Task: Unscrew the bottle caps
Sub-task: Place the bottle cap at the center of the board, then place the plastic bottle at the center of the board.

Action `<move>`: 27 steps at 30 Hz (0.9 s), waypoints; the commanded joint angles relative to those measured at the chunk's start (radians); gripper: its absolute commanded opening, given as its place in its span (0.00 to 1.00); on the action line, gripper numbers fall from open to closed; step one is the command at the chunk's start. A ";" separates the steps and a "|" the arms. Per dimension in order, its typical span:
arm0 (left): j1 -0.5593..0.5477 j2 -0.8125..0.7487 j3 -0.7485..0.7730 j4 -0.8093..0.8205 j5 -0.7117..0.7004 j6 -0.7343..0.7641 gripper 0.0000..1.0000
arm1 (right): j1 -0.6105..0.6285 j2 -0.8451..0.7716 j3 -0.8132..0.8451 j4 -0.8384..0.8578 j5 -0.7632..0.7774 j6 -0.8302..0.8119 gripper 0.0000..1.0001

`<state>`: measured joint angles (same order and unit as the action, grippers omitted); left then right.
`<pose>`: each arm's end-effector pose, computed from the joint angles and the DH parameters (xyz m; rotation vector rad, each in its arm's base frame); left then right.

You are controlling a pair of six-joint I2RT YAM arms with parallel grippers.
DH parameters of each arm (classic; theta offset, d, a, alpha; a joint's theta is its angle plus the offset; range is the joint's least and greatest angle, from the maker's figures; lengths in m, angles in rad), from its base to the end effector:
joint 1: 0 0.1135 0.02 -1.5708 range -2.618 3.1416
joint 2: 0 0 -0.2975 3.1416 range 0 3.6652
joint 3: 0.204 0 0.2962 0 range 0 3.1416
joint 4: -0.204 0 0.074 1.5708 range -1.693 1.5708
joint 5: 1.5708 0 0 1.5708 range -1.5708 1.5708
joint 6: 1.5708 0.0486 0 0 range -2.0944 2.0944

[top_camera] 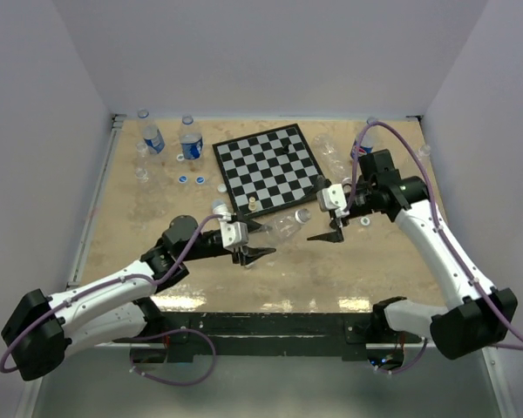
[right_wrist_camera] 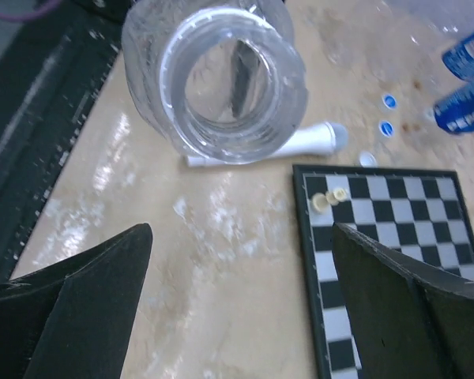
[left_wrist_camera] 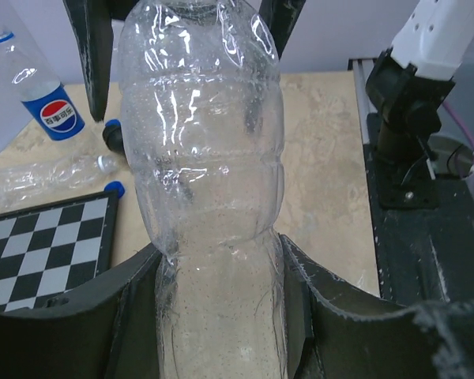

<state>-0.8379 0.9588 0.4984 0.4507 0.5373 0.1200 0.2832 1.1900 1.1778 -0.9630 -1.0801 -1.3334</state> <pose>0.1497 -0.2035 0.2808 1.1306 1.2255 -0.9743 0.2324 0.1123 0.3659 -1.7127 1.1235 0.7350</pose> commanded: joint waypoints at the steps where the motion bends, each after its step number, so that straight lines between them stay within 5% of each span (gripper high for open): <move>1: 0.005 0.029 -0.032 0.265 0.036 -0.153 0.03 | 0.040 0.085 0.101 -0.195 -0.191 -0.121 0.98; 15: 0.005 0.242 -0.006 0.545 0.013 -0.266 0.03 | 0.143 0.092 0.117 -0.106 -0.314 0.118 0.92; 21: 0.005 0.290 0.009 0.588 0.001 -0.278 0.03 | 0.145 0.071 0.082 0.029 -0.331 0.282 0.71; 24: 0.005 0.305 0.014 0.594 -0.003 -0.283 0.04 | 0.145 0.065 0.080 0.073 -0.327 0.332 0.51; 27: 0.005 0.298 0.015 0.577 -0.028 -0.283 0.22 | 0.143 0.051 0.068 0.130 -0.297 0.390 0.35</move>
<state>-0.8387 1.2510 0.4736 0.9791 0.5682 -0.1463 0.4122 1.2839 1.2549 -0.9245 -1.3243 -1.0641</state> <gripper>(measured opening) 0.535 0.457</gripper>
